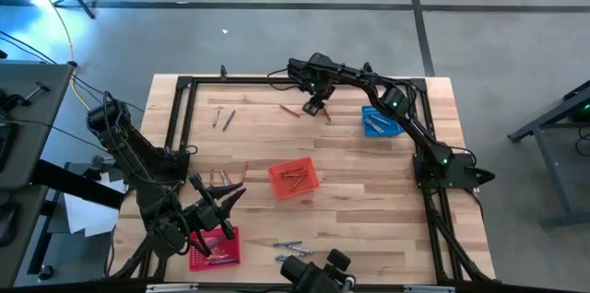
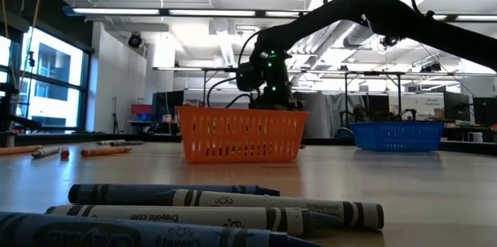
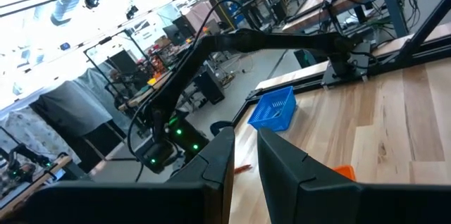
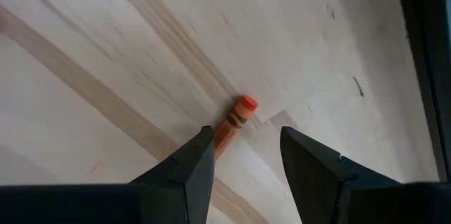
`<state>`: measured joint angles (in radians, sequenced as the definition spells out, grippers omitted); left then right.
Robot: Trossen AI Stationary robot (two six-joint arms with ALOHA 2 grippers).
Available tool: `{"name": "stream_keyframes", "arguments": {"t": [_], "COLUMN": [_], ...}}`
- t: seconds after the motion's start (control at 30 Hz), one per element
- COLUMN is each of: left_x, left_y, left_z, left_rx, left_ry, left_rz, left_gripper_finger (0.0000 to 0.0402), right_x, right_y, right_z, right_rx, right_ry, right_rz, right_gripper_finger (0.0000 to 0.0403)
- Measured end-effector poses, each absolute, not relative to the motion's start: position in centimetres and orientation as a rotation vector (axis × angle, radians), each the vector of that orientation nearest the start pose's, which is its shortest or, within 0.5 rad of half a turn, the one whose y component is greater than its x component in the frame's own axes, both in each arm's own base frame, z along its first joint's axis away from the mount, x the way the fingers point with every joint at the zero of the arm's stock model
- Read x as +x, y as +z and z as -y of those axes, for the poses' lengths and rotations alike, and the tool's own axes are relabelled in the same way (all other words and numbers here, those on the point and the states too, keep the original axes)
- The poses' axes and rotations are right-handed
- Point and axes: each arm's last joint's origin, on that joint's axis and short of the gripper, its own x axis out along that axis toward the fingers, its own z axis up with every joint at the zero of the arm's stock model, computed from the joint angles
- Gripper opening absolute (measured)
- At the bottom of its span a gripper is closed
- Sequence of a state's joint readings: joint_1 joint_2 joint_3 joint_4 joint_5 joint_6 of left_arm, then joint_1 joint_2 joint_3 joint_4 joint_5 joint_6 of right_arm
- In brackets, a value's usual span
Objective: Sort crayons
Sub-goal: Put the orange crayon into the orange bin
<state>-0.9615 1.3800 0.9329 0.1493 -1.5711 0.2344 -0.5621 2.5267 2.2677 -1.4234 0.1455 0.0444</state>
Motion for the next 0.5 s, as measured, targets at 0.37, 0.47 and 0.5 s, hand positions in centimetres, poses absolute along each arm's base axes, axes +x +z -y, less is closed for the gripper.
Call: {"name": "stream_keyframes", "arguments": {"t": [0.37, 0.47, 0.5], "left_x": [18.48, 18.48, 18.48], "left_y": [29.07, 29.07, 29.07], "left_z": [21.42, 21.42, 21.42], "left_rx": [0.506, 0.506, 0.506], "left_ry": [0.595, 0.595, 0.596], "left_rz": [-0.159, -0.159, -0.159], "left_gripper_finger": [0.0051, 0.0051, 0.0051], "right_x": [40.08, 40.03, 39.90], "right_y": [15.53, 15.31, 15.09], "right_z": [25.29, 25.12, 25.06], "right_rx": [0.511, 0.547, 0.558], "right_ry": [-0.457, -0.425, -0.418], "right_rz": [-1.659, -1.661, -1.671], "right_gripper_finger": [0.0156, 0.0156, 0.0156]}}
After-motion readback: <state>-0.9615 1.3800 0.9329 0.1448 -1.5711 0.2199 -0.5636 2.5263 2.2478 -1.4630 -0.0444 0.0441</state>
